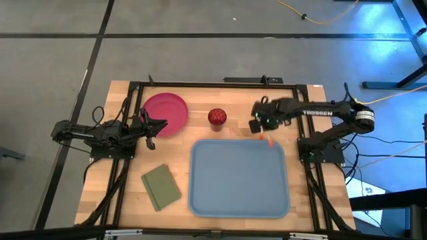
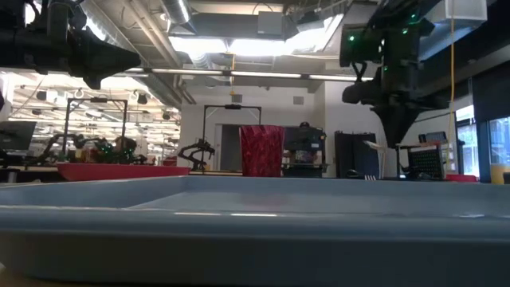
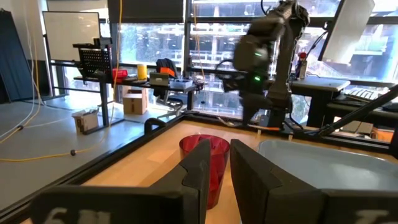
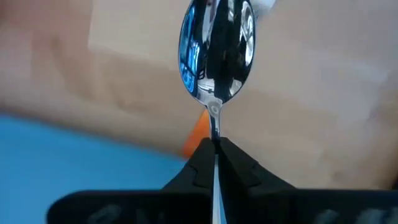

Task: Pick and place plate/cup/fork/spoon on tray
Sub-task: Put the orange spoon on the blue serving tray

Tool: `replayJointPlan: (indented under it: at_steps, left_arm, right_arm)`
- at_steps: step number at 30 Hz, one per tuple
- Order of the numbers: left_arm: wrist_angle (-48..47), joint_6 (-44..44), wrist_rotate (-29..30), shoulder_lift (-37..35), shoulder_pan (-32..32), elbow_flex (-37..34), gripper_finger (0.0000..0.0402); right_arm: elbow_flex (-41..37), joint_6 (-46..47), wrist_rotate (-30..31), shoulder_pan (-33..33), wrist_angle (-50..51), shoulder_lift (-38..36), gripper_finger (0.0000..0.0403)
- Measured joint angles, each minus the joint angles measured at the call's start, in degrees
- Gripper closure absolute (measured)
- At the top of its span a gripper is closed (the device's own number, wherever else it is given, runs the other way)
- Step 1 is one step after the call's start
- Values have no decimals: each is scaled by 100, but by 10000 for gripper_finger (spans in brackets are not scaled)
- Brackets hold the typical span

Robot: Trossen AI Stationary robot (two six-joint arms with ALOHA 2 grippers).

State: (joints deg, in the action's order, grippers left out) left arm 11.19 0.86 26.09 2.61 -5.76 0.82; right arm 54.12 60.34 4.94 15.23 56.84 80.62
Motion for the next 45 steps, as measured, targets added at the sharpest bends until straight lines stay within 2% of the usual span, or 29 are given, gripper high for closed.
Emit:
replayJointPlan:
  at_steps: [5, 11, 16, 21, 25, 30, 38, 45]
  left_arm:
    - [-1, 0, -2, 0, 0, 0, 346]
    - [-1, 0, 0, 0, 2, 0, 346]
    - [-1, 0, -2, 0, 1, 0, 347]
    - [-1, 0, -2, 0, 0, 0, 346]
    - [0, 0, -1, 0, 0, 0, 347]
    - [-1, 0, -1, 0, 0, 0, 347]
    - [1, 0, -2, 0, 0, 0, 346]
    - [0, 0, -2, 0, 0, 0, 347]
  right_arm:
    - [-284, 1517, 34, -1275, -104, -2, 394]
    - [-696, 3386, 248, -2732, -1103, 13, 394]
    - [-960, 4653, 260, -3534, -1289, 129, 394]
    - [-1024, 5693, -50, -4134, -1561, 333, 393]
    - [-1019, 6120, -61, -4512, -1948, 581, 393]
    - [-1019, 6431, -69, -4727, -1825, 798, 393]
    - [-1019, 5971, -440, -4746, -1736, 863, 373]
    - [-1019, 5940, -510, -4744, -1727, 863, 363]
